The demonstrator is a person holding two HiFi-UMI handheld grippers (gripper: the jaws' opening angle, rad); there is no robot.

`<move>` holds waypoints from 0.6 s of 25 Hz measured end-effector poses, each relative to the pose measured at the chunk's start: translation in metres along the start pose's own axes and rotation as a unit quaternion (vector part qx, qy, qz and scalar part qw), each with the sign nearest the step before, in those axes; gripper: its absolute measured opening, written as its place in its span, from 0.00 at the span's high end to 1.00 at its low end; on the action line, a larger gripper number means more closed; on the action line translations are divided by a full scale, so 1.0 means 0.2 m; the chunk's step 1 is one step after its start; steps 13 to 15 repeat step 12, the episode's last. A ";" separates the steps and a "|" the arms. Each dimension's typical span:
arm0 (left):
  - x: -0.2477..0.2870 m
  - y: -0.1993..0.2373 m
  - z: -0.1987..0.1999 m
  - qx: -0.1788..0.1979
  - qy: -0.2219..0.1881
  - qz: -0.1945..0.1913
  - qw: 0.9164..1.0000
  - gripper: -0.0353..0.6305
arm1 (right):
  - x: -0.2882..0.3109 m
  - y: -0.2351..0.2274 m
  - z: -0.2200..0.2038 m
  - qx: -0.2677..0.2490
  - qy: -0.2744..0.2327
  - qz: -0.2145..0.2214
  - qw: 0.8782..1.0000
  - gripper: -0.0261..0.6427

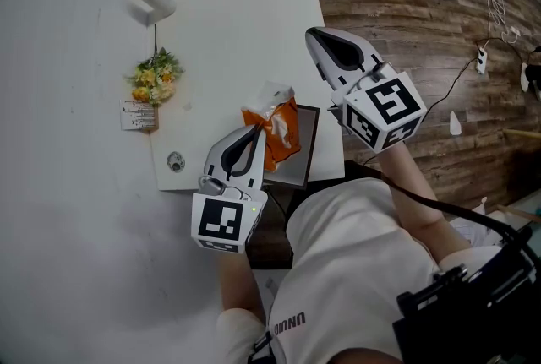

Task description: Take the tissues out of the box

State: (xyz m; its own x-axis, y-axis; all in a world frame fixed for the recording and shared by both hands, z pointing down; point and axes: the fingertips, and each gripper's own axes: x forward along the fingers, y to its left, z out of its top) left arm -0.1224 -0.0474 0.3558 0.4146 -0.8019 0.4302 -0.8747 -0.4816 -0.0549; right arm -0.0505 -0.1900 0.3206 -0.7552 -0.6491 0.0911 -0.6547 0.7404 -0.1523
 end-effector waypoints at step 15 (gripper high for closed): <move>0.00 0.00 0.00 -0.003 0.002 -0.001 1.000 0.93 | 0.00 0.00 0.01 0.002 -0.003 0.001 1.000 0.93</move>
